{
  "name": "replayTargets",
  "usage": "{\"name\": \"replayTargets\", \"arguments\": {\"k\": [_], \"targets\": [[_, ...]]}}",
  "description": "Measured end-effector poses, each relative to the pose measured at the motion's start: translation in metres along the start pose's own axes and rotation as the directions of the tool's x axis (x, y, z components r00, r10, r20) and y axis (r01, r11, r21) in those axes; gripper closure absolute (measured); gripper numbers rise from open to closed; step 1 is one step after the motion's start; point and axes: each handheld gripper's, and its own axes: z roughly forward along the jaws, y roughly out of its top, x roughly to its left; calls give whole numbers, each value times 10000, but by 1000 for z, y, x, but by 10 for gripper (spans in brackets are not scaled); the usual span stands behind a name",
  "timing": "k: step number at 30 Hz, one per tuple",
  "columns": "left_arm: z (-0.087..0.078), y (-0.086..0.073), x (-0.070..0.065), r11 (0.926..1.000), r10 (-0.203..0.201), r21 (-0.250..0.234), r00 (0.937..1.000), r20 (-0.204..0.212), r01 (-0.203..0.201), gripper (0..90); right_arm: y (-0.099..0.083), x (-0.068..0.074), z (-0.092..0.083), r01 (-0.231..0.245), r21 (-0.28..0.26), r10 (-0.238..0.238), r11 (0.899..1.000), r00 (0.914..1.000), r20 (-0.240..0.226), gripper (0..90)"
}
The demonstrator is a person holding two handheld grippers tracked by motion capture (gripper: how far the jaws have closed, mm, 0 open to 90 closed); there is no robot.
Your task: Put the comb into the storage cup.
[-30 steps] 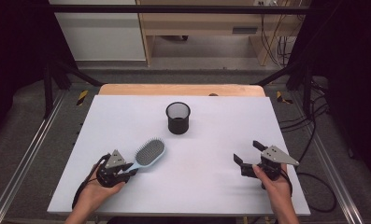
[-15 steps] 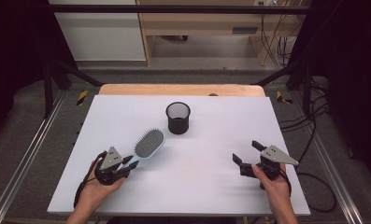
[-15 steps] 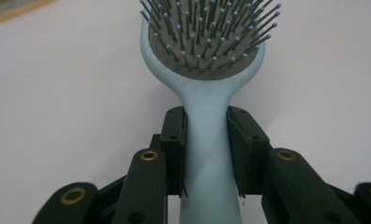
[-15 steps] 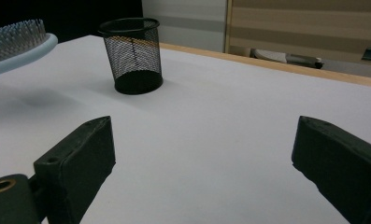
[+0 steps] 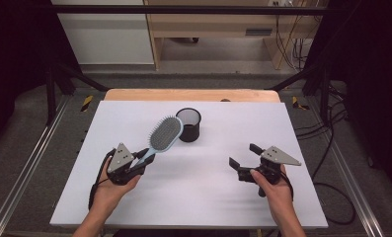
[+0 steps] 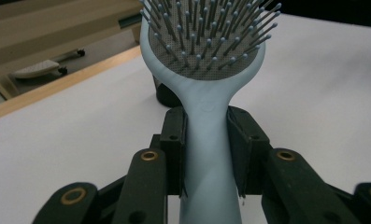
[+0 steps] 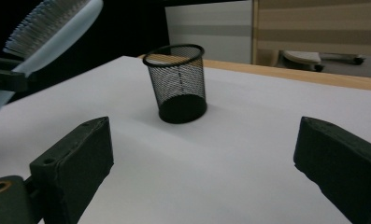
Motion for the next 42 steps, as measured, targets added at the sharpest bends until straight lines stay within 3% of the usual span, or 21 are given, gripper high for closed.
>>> {"name": "replayTargets", "arguments": {"k": [4, 8, 10, 13, 19, 42], "targets": [[12, 10, -4, 9996, -18, -296, 9998, 220, 24, 692, 10, 13, 16, -329, -176, 320, 9993, 9982, -511, 42], [17, 8, -9, 9990, -36, -452, 9995, 305, 50, 692, 18, 29, 35, -508, -113, 494, 9986, 9937, -1006, 39], [17, 6, -12, 9990, -41, -440, 9994, 349, 57, 692, 19, 36, 45, -803, -32, 792, 9968, 9886, -1279, 39], [16, 4, -16, 9989, -26, -466, 9992, 397, 45, 692, 19, 48, 56, -844, 15, 834, 9964, 9821, -1689, 39], [22, 3, -27, 9990, 106, -448, 9982, 592, -80, 692, 12, 61, 64, -1082, 16, 1057, 9941, 9675, -2298, 39], [38, -3, -47, 9992, 372, -166, 9941, 1022, -357, 692, 10, 75, 70, -1019, 76, 998, 9948, 9527, -2872, 40]]}}
